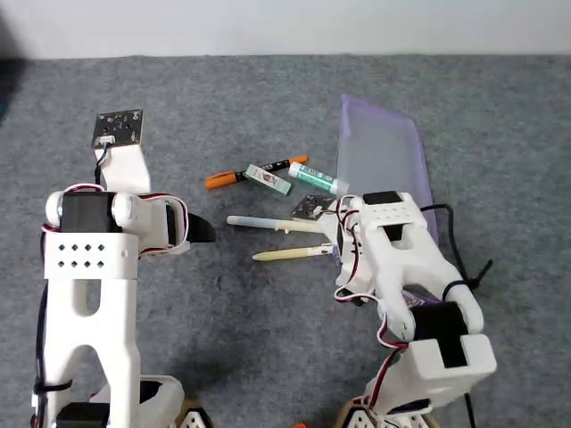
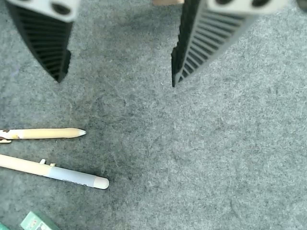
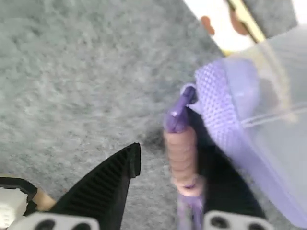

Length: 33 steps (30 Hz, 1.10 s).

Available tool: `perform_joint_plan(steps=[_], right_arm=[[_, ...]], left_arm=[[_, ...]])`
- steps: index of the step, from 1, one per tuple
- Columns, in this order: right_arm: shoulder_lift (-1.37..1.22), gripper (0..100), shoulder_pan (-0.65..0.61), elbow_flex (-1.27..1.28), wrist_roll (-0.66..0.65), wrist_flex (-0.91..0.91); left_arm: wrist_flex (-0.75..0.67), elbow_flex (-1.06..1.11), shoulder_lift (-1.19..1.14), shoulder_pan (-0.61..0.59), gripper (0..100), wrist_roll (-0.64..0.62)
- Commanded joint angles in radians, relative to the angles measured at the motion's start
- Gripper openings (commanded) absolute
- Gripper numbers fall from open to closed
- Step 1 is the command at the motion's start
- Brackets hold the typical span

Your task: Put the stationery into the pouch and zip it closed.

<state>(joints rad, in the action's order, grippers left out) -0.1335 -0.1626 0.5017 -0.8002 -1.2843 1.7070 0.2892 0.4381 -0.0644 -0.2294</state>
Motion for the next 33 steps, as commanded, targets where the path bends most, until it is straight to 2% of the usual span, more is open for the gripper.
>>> perform_joint_plan(steps=[1, 5, 9, 17, 19, 26, 33], right_arm=[[-0.035, 1.7, -0.01, 0.012, 0.005, -0.047], [0.002, 0.7, -0.002, 0.005, 0.005, -0.117], [0.171, 0.9, -0.002, 0.006, 0.005, -0.211], [0.647, 0.9, -0.002, 0.006, 0.0, -0.344], [0.751, 0.9, -0.002, 0.006, -0.002, -0.358], [1.069, 0.9, -0.002, 0.006, -0.04, -0.404], [1.29, 0.9, -0.001, 0.006, -0.051, -0.367]], left_arm=[[0.002, -0.053, 0.014, 0.0, 33, 0.005], [0.002, -0.053, 0.014, 0.002, 33, 0.005], [0.0, -0.054, 0.014, 0.009, 33, -0.002], [-0.017, -0.058, 0.014, 0.244, 33, -0.011], [-0.041, -0.058, 0.014, 0.29, 33, -0.046], [-0.129, -0.058, 0.014, 0.393, 33, -0.072], [-0.153, -0.058, 0.014, 0.474, 33, -0.072]])
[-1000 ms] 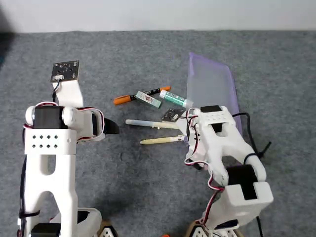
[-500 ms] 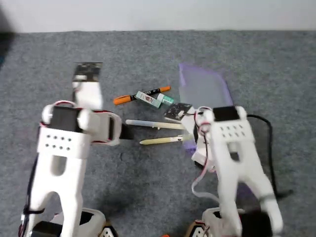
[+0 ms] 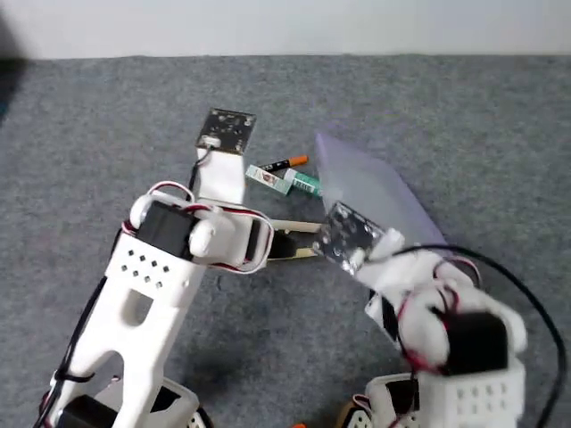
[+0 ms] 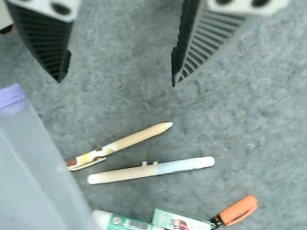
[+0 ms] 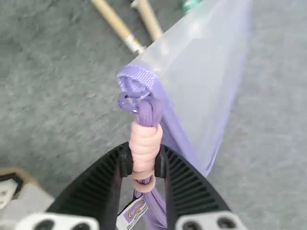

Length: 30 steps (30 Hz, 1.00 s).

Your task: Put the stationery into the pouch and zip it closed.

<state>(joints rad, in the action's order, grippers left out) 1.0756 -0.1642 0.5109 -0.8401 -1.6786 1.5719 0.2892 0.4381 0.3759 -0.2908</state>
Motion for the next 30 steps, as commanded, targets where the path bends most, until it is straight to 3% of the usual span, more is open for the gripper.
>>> perform_joint_plan(steps=[1, 7, 13, 23, 30], right_arm=[[0.107, 0.9, 0.007, -0.003, -0.012, 0.038], [0.205, 0.9, 0.12, -0.003, -0.15, 0.058], [0.245, 0.9, 0.143, -0.046, -0.169, 0.17], [0.245, 0.9, 0.027, -0.092, -0.173, 0.424], [0.243, 0.9, -0.107, -0.086, -0.293, 0.51]], left_arm=[[-0.018, -0.058, 0.015, 0.044, 33, -0.011], [-0.026, -0.084, 0.104, 0.092, 33, -0.012], [-0.032, -0.088, 0.252, 0.157, 33, -0.012], [-0.032, -0.087, 0.39, 0.155, 33, -0.048], [-0.114, -0.088, 0.427, 0.005, 33, -0.049]])
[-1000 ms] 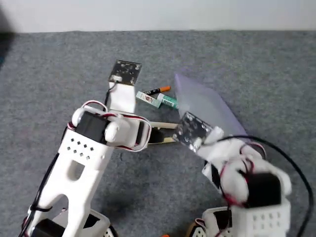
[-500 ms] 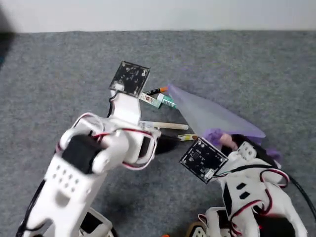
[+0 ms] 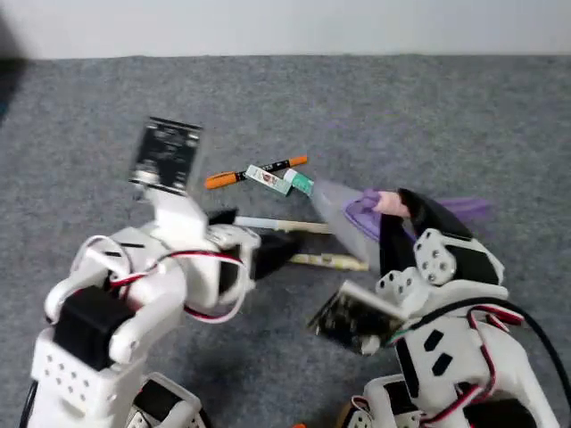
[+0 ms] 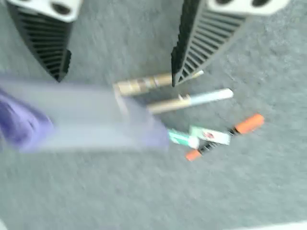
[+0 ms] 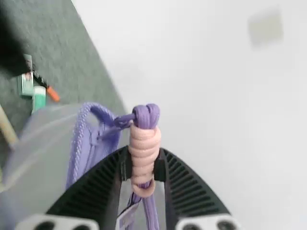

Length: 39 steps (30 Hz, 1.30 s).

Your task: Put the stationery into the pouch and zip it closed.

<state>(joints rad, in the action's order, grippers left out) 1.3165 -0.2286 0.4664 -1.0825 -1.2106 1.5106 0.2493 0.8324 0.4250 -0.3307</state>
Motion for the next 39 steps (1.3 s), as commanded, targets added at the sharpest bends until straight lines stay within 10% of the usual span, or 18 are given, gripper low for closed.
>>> perform_joint_plan(steps=[1, 39], right_arm=[[0.002, 0.9, -0.056, -0.041, -0.064, 0.047], [0.002, 0.9, -0.153, -0.025, -0.103, 0.042]], left_arm=[[-0.069, -0.048, 0.04, -0.049, 33, -0.009], [-0.17, -0.044, -0.058, 0.107, 33, -0.003]])
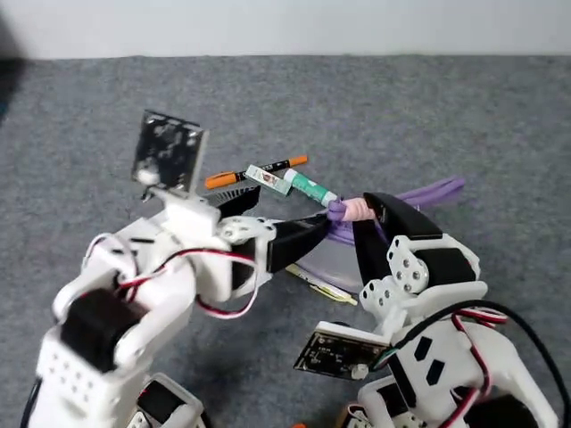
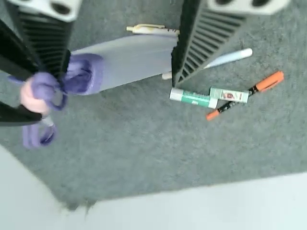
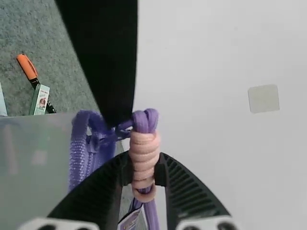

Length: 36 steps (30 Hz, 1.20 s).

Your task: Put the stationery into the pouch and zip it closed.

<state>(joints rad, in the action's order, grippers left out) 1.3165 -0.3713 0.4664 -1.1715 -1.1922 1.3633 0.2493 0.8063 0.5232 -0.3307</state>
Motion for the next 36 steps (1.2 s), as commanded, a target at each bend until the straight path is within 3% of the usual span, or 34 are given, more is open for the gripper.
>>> perform_joint_plan(steps=[1, 8, 18, 24, 30, 36], right_arm=[[0.002, 0.9, -0.01, -0.025, -0.026, 0.022], [0.013, 0.9, -0.005, -0.029, -0.061, 0.016], [0.013, 0.9, -0.004, -0.063, -0.058, -0.111], [0.013, 0.9, 0.133, -0.112, -0.061, -0.239], [0.015, 1.0, 0.245, -0.169, -0.061, -0.367], [0.015, 1.0, 0.36, -0.166, -0.061, -0.394]], left_arm=[[-0.023, -0.042, -0.043, 0.009, 33, -0.003], [-0.023, 0.077, -0.064, 0.009, 31, 0.051], [-0.002, 0.096, -0.069, 0.009, 1, 0.176], [0.018, 0.12, -0.071, 0.003, 1, 0.189], [0.012, 0.13, -0.071, -0.097, 1, 0.189], [0.012, 0.13, -0.068, -0.118, 1, 0.19]])
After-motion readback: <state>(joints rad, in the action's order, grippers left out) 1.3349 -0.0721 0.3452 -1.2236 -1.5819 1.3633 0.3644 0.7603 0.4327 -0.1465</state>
